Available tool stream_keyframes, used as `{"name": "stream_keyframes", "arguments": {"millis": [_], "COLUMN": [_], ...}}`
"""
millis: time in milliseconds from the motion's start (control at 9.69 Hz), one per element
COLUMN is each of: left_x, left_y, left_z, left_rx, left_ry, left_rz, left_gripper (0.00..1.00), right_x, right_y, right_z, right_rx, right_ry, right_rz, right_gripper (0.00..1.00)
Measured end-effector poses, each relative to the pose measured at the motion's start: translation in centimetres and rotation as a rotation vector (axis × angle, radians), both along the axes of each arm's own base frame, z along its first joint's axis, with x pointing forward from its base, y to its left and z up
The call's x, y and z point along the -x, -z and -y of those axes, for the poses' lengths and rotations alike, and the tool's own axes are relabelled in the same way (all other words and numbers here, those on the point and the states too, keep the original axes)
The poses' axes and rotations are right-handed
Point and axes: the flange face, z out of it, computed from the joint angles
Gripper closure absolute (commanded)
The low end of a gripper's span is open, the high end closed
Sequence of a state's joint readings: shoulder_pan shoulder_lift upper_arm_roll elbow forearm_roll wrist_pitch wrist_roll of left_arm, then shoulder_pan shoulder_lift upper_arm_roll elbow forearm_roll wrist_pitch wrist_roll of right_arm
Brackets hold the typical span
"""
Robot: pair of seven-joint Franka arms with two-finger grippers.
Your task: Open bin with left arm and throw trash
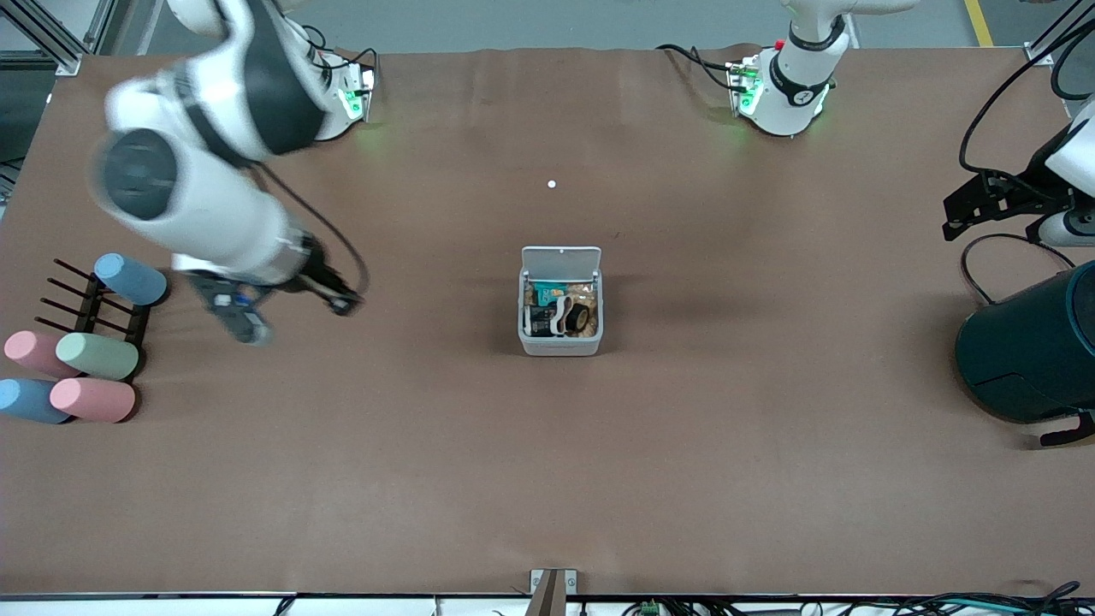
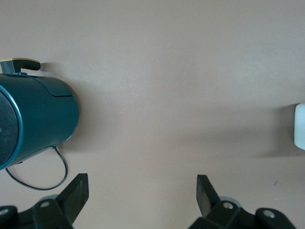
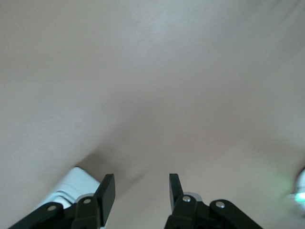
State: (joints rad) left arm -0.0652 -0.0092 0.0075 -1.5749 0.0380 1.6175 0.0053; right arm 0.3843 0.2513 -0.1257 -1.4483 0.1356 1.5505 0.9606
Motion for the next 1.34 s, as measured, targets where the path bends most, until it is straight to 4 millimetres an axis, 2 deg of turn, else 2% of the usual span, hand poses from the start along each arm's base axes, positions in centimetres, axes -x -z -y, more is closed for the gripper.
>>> {"name": "stream_keyframes", "arguments": {"millis": [206, 413, 516, 619, 723, 826, 1135, 1342], "left_x": [-0.3, -0.5, -0.6, -0.7, -0.7, -0.8, -0.8, -0.8], "left_y": [0.3, 0.7, 0.7, 0.8, 0.9, 1.0, 1.0, 1.0], "left_z": [0.0, -0.4, -0.9, -1.3, -1.5, -1.5, -1.5, -1.6], "left_rx": [0.003, 0.004, 0.007, 0.013, 0.016, 0.018, 0.019, 0.019], "left_ry": [-0.044, -0.052, -0.062, -0.071, -0.074, -0.075, -0.076, -0.076], "left_rz": [-0.003, -0.009, -0.011, -0.012, -0.014, -0.016, -0.016, -0.015], "left_gripper": [0.0, 0.0, 0.0, 0.0, 0.0, 0.0, 0.0, 0.0], "right_x": [0.9, 3.5, 4.7, 5.4, 5.7, 5.7, 5.5, 5.3], "right_y": [-3.3, -6.8, -7.9, -8.5, -8.9, -9.3, -10.6, -10.6], "right_z": [9.2, 19.6, 23.3, 24.7, 24.5, 23.7, 20.8, 19.5], "right_rx": [-0.061, -0.139, -0.163, -0.15, -0.127, -0.112, -0.072, -0.069], "right_ry": [-0.195, -0.354, -0.407, -0.447, -0.48, -0.499, -0.56, -0.584], "right_rz": [-0.029, -0.026, -0.013, -0.012, -0.016, -0.014, 0.005, 0.014], "right_gripper": [0.39, 0.28, 0.28, 0.28, 0.24, 0.0, 0.0, 0.0]}}
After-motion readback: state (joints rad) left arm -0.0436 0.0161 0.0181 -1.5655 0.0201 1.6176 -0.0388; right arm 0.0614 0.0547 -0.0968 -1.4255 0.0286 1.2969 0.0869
